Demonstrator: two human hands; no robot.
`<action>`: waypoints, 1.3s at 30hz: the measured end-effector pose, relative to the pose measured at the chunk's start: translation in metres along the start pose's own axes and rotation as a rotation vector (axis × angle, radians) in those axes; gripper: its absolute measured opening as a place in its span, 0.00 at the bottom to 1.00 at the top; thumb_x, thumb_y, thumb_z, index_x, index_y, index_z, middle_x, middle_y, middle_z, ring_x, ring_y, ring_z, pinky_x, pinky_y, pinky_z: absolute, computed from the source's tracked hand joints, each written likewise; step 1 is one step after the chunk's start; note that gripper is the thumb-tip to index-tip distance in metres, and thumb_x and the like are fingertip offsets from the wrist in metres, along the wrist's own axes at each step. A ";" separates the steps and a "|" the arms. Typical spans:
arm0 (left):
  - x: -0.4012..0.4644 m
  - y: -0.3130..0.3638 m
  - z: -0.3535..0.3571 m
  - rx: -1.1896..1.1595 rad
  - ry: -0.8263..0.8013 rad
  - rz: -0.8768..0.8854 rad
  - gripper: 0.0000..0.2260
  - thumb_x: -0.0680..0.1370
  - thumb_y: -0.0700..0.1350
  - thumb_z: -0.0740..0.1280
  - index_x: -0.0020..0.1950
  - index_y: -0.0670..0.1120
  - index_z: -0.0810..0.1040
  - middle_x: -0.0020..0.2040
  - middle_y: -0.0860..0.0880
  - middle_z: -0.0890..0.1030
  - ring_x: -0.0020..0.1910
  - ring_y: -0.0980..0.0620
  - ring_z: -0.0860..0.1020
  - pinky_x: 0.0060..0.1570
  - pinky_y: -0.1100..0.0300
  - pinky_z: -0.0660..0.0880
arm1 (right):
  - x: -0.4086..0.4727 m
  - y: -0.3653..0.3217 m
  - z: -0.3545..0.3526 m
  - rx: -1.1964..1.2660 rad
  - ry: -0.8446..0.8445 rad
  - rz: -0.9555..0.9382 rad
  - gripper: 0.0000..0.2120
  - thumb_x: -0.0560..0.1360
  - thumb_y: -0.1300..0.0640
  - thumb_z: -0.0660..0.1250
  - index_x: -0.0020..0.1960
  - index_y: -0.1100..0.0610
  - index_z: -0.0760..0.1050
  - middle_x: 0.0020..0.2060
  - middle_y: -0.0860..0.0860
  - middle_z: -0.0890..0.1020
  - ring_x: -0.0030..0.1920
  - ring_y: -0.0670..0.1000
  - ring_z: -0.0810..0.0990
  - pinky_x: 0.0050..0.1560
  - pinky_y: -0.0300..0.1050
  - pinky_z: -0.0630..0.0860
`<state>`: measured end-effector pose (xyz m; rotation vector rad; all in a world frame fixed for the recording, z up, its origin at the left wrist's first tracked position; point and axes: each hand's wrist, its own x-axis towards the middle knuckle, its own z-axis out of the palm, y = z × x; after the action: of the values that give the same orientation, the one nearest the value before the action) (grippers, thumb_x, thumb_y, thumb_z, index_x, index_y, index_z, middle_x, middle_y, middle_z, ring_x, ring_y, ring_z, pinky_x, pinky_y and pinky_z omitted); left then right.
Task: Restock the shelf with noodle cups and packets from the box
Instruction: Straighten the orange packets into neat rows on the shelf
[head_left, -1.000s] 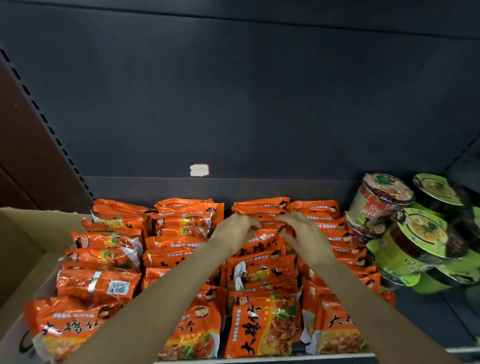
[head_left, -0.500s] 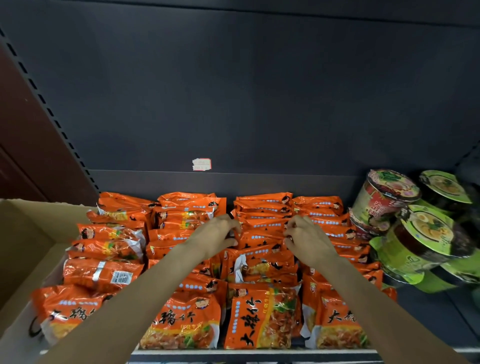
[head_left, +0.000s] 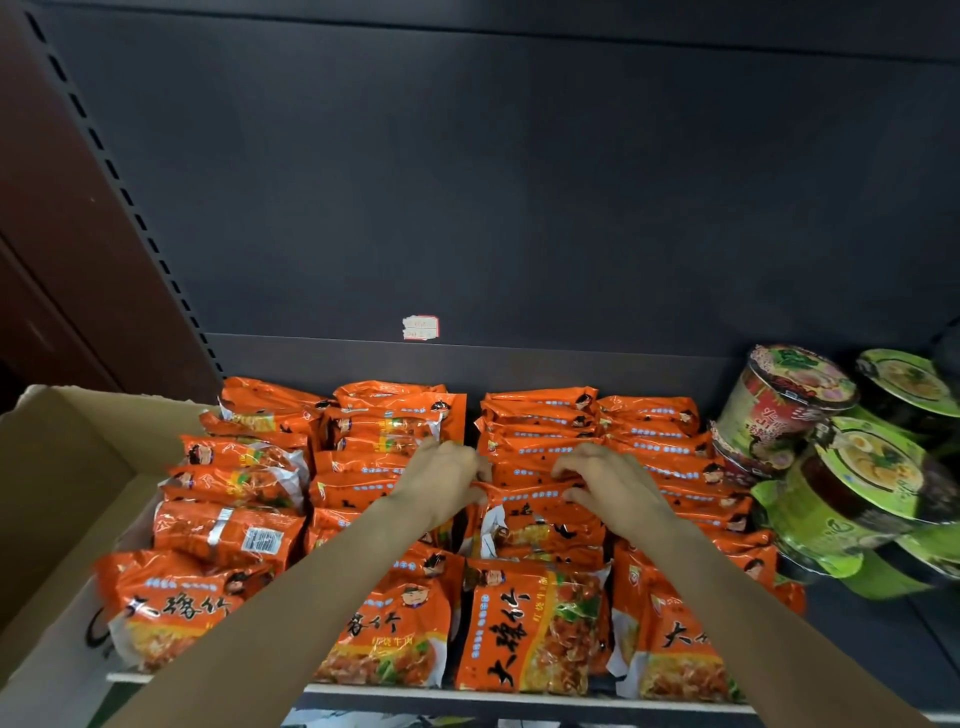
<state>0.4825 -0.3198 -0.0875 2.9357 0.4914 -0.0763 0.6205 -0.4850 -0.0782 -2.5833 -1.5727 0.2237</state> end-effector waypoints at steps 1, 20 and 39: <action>0.001 0.002 -0.001 -0.023 0.018 0.003 0.12 0.76 0.50 0.68 0.58 0.51 0.79 0.53 0.52 0.82 0.55 0.51 0.78 0.67 0.54 0.62 | 0.001 0.000 0.000 -0.021 -0.001 0.000 0.12 0.75 0.53 0.67 0.59 0.48 0.74 0.59 0.47 0.74 0.61 0.49 0.73 0.64 0.48 0.68; -0.049 0.026 -0.007 -0.070 -0.249 0.153 0.46 0.67 0.67 0.69 0.77 0.51 0.53 0.76 0.51 0.57 0.74 0.51 0.56 0.72 0.50 0.56 | -0.060 -0.008 -0.006 0.081 -0.158 -0.083 0.38 0.71 0.36 0.65 0.75 0.45 0.54 0.73 0.44 0.58 0.73 0.47 0.56 0.72 0.45 0.56; -0.052 0.049 0.019 0.225 -0.050 0.067 0.37 0.70 0.55 0.73 0.73 0.45 0.60 0.70 0.45 0.64 0.68 0.46 0.64 0.66 0.49 0.63 | -0.044 -0.016 0.013 -0.359 -0.101 -0.100 0.43 0.63 0.38 0.73 0.71 0.55 0.64 0.65 0.51 0.68 0.70 0.51 0.63 0.75 0.52 0.48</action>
<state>0.4489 -0.3853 -0.0946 3.1575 0.4009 -0.2094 0.5841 -0.5169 -0.0853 -2.7775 -1.9303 0.0681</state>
